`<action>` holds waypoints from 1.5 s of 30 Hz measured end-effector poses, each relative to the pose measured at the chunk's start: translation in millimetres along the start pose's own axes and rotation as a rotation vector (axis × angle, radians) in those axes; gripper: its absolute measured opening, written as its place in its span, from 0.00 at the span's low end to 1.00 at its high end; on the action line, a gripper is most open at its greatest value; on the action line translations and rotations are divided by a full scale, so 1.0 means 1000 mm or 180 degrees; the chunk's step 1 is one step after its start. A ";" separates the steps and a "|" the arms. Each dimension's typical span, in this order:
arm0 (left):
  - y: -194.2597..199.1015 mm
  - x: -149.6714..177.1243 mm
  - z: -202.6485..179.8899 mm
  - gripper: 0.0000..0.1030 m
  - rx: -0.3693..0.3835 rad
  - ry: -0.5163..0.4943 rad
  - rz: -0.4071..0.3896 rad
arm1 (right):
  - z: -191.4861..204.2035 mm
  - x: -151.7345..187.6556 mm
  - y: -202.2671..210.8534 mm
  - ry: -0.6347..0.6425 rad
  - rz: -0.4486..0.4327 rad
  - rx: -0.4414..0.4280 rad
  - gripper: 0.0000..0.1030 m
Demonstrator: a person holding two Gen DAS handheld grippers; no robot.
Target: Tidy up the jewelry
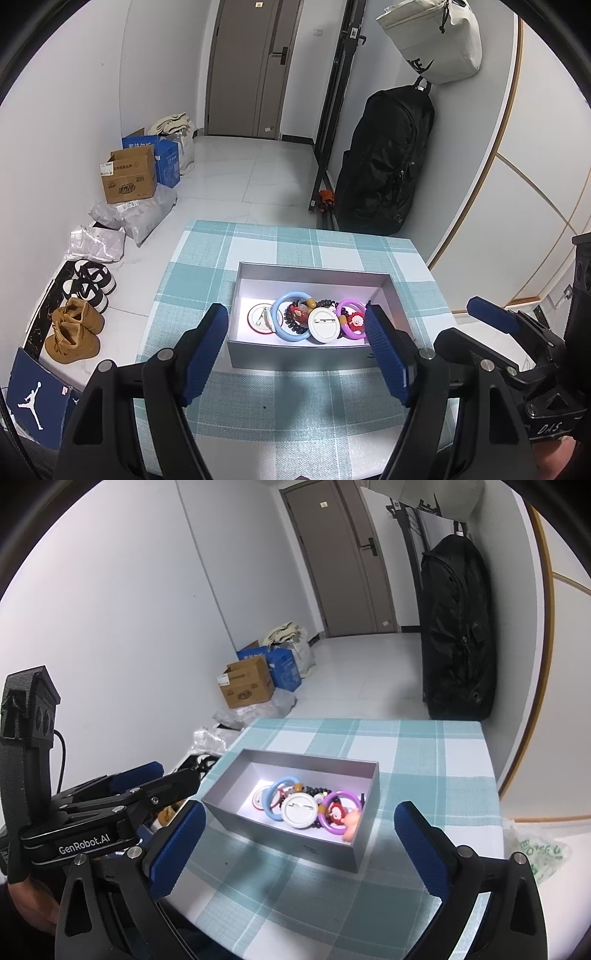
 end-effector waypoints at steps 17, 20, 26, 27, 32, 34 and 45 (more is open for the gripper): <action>0.001 0.000 0.004 0.70 -0.0079 0.0056 0.0000 | -0.002 0.002 -0.001 -0.0008 0.0051 0.0018 1.00; 0.001 0.000 0.006 0.70 -0.0063 0.0090 0.0013 | -0.002 0.003 -0.003 -0.0011 0.0067 0.0020 1.00; -0.001 0.000 0.004 0.70 -0.0061 0.0067 0.0022 | -0.002 0.003 -0.004 -0.0014 0.0076 0.0024 1.00; -0.001 0.000 0.004 0.70 -0.0063 0.0066 0.0026 | -0.002 0.003 -0.004 -0.0014 0.0077 0.0026 1.00; -0.001 0.000 0.003 0.70 -0.0056 0.0059 0.0022 | -0.003 0.004 -0.008 -0.0038 0.0114 0.0039 1.00; -0.001 0.000 0.003 0.70 -0.0047 0.0050 0.0023 | -0.004 0.004 -0.008 -0.0053 0.0125 0.0038 1.00; -0.001 0.001 0.003 0.70 -0.0022 0.0040 0.0044 | -0.006 0.005 -0.012 -0.0086 0.0154 0.0055 1.00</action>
Point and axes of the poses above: each gripper's, at about its wrist camera, not at the fingertips, and y roughly against the way its jaws point, z to its left, x to its underside, the point moved 3 cm from there along -y, roughly the way its jaws point, and after that the axes turned 13 degrees about -y, right-handed, at the moved point
